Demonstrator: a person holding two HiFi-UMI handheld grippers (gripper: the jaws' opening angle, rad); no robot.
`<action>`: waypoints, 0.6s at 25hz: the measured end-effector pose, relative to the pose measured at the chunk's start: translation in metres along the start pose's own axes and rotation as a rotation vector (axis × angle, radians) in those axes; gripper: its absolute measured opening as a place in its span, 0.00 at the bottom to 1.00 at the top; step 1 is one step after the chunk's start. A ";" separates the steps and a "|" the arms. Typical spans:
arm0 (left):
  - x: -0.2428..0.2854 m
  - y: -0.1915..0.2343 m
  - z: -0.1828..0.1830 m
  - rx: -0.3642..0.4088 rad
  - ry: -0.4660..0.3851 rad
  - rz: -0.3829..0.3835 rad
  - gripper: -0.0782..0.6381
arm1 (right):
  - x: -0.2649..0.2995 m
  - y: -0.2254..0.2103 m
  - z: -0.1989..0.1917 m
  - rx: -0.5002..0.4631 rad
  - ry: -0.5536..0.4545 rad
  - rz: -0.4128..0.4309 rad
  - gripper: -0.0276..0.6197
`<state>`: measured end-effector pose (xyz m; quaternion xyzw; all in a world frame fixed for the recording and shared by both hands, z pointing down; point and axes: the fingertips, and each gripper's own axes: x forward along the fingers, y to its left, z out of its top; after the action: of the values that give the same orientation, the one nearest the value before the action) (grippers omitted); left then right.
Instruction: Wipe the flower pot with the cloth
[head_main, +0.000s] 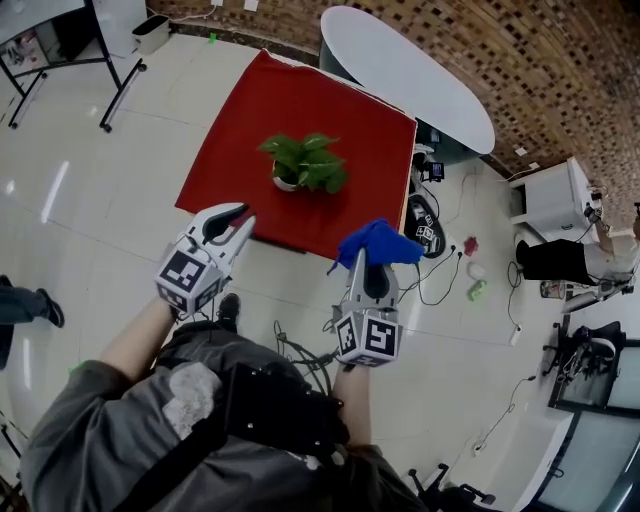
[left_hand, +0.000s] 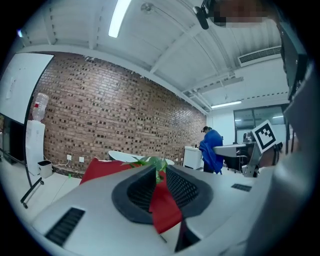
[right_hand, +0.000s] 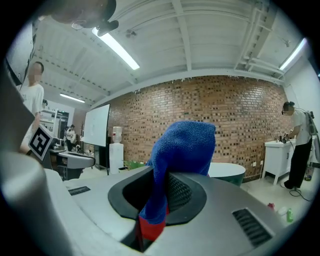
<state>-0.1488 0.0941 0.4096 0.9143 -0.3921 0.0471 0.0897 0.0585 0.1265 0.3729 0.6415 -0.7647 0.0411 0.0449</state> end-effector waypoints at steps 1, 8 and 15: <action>0.004 0.010 -0.006 0.003 0.011 0.002 0.25 | 0.011 0.004 0.001 0.001 0.000 0.000 0.15; 0.029 0.056 -0.038 0.025 0.052 -0.037 0.45 | 0.063 0.025 -0.008 0.016 0.018 -0.034 0.15; 0.088 0.064 -0.063 0.084 0.068 -0.022 0.62 | 0.089 -0.005 -0.011 0.021 0.050 -0.060 0.15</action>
<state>-0.1353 0.0010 0.4935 0.9194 -0.3763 0.0937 0.0649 0.0479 0.0398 0.3947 0.6635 -0.7431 0.0638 0.0586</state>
